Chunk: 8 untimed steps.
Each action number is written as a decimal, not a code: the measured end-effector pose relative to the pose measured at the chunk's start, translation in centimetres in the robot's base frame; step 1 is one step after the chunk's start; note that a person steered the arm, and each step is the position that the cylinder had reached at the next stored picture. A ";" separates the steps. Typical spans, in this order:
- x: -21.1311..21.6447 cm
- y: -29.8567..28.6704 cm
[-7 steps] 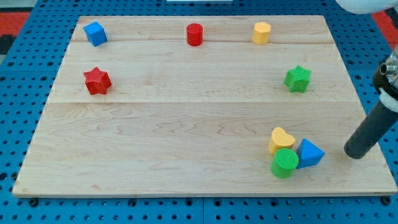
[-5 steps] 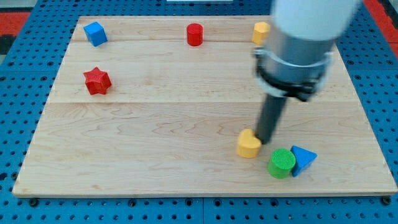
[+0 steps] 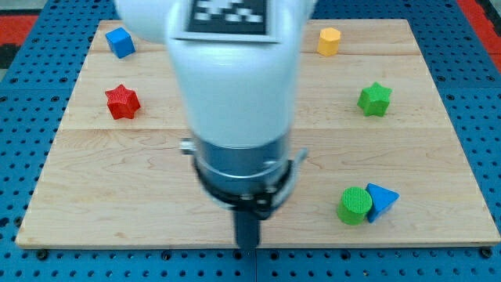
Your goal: Move the green circle a bit left
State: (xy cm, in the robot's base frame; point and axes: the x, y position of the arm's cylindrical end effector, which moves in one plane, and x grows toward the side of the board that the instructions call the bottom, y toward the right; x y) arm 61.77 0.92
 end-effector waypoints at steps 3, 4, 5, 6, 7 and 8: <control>-4.3 14.6; -6.1 10.3; -6.1 6.8; -6.1 4.2; -3.9 8.5; -3.6 5.0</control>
State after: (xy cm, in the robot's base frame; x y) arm 58.14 5.90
